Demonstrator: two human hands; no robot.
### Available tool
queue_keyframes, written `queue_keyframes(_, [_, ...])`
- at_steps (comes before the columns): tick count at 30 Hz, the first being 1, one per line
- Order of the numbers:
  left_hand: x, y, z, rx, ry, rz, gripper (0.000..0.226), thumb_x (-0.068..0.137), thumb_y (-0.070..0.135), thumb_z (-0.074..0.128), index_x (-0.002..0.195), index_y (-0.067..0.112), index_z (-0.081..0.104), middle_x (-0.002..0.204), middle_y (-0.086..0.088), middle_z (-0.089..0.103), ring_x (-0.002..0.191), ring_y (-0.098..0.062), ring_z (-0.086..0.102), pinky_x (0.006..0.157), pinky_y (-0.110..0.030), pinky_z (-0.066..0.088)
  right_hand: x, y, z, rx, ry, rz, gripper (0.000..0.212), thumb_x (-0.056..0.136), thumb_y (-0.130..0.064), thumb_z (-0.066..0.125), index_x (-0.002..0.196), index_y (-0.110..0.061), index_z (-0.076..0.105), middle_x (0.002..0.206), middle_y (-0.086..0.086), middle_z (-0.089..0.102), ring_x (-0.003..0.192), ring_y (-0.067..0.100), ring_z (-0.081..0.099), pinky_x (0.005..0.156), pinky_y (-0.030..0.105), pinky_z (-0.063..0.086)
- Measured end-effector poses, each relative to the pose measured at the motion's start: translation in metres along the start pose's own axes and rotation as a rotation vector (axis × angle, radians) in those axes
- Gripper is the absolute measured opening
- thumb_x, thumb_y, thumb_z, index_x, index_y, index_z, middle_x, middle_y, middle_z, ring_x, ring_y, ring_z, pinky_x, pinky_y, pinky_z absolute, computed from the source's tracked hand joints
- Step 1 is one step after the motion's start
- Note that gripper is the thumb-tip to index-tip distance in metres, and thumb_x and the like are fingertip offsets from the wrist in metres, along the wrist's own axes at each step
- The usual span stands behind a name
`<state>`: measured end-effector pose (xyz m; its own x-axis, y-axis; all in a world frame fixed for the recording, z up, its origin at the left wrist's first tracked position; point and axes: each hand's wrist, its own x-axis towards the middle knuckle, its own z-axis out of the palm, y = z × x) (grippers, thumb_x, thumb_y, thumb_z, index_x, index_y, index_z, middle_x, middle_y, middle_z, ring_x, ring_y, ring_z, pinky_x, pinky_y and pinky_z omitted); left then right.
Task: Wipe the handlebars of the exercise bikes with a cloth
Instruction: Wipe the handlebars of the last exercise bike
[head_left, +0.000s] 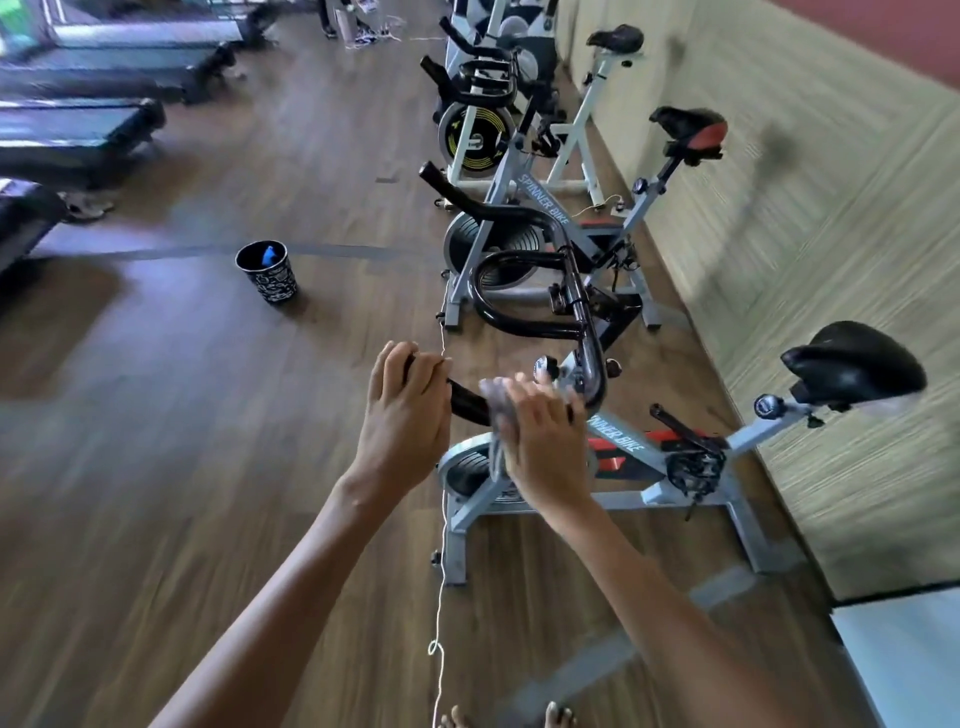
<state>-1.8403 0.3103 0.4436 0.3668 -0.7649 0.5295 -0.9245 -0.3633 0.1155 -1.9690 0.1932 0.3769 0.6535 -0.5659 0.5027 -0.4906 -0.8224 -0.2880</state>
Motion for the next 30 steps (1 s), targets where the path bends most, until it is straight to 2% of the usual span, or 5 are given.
queue_keyframes(4, [-0.002,0.008,-0.001,0.119,-0.045,-0.043,0.030,0.095,0.019,0.040,0.109,0.007,0.063,0.111,-0.004,0.060,0.133,-0.032,0.039,0.118,-0.058,0.006,-0.005,0.039,-0.011,-0.065,-0.037,-0.235,0.041,0.105,-0.037,0.030,0.136,-0.015,0.043,0.133,0.003,0.057,0.133,0.026,0.044,0.114,0.049,0.025])
queue_keyframes(12, [-0.002,0.027,0.009,0.353,-0.103,-0.087,0.022,0.092,0.017,0.043,0.091,0.016,0.065,0.098,0.000,0.063,0.145,-0.032,0.027,0.113,-0.063,-0.005,-0.011,0.051,-0.014,0.029,-0.057,0.156,0.049,0.102,-0.031,0.026,0.138,-0.004,0.045,0.149,0.015,0.042,0.145,0.028,0.027,0.120,0.044,0.018])
queue_keyframes(18, [0.000,0.055,0.032,0.299,-0.201,-0.017,0.020,0.090,0.019,0.046,0.082,0.014,0.064,0.093,-0.003,0.067,0.132,-0.028,0.047,0.116,-0.058,-0.006,-0.012,0.048,-0.018,0.079,-0.168,0.207,0.057,0.102,-0.040,0.021,0.148,-0.008,0.030,0.158,0.011,0.027,0.149,0.024,0.017,0.121,0.044,0.017])
queue_keyframes(24, [-0.001,0.050,0.034,0.289,-0.155,0.023,0.021,0.093,0.018,0.042,0.082,0.017,0.061,0.084,0.003,0.061,0.090,-0.022,0.057,0.117,-0.055,0.001,0.059,0.073,-0.029,0.208,-0.438,0.454,0.061,0.104,-0.027,0.028,0.154,-0.004,0.002,0.163,0.012,-0.003,0.151,0.020,-0.002,0.120,0.032,0.003])
queue_keyframes(30, [-0.003,0.051,0.040,0.314,-0.118,0.012,0.021,0.094,0.019,0.042,0.084,0.018,0.060,0.084,0.004,0.059,0.090,-0.021,0.056,0.118,-0.054,0.003,0.015,0.054,-0.033,0.344,-0.379,0.404,0.063,0.105,-0.024,0.029,0.152,-0.002,-0.007,0.160,0.016,-0.017,0.149,0.024,-0.014,0.116,0.028,-0.005])
